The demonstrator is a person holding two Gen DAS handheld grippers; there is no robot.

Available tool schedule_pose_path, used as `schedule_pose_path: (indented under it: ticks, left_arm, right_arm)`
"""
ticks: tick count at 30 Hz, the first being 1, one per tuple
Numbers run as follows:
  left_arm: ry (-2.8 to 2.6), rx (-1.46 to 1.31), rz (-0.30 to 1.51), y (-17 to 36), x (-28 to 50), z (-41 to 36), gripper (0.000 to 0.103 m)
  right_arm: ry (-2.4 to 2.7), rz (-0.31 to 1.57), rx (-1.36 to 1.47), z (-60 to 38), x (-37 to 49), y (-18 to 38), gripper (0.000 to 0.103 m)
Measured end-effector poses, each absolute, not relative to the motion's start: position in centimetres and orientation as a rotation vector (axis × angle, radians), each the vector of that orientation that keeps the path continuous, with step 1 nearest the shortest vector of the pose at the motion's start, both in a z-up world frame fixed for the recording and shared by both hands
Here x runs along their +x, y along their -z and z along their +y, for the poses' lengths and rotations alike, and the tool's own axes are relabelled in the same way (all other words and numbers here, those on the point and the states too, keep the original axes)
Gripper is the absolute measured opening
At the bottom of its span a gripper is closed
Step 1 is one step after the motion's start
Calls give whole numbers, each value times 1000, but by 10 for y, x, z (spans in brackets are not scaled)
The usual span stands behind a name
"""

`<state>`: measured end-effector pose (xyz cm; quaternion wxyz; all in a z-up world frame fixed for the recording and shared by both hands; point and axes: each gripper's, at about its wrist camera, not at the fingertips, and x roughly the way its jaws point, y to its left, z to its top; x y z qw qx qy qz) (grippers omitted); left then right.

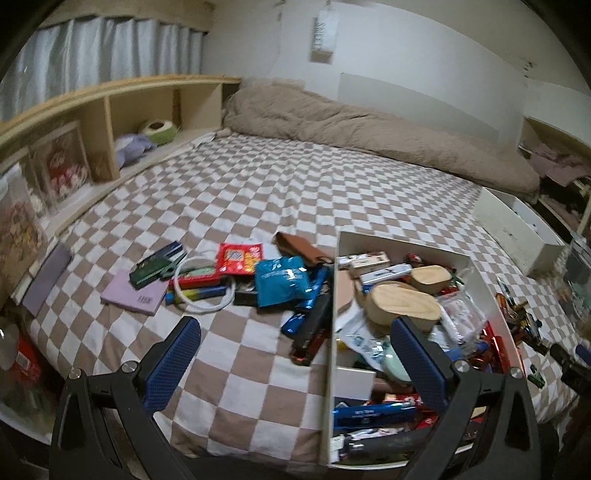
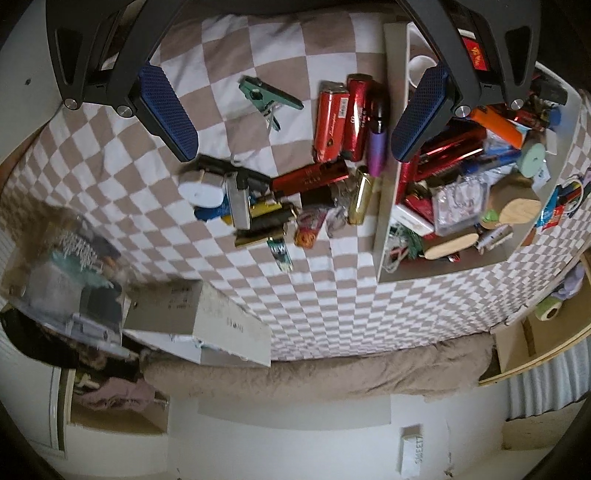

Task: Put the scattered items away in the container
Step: 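Move both tools toward the scattered items beside the white tray, then lower right tool onto green clothespin and close while left tool approaches blue packet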

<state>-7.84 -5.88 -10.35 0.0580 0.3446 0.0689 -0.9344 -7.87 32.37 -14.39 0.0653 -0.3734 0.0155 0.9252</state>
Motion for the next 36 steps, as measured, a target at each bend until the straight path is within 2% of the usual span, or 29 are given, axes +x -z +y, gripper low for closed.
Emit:
schedule_pose_path:
  ticks: [11, 22, 30, 36]
  left_arm:
    - [2725, 1164, 332, 137, -104, -89, 103]
    - [2666, 1232, 383, 152, -162, -85, 103]
    - [2700, 1291, 335, 144, -213, -73, 103]
    - [2714, 1305, 413, 156, -233, -79, 103]
  right_arm:
    - [-2711, 271, -1250, 344, -91, 177, 103]
    - [-2675, 490, -1279, 365, -85, 186, 103]
    - [-2643, 455, -1360, 366, -82, 188, 103]
    - [-2553, 235, -1455, 364, -77, 189, 103]
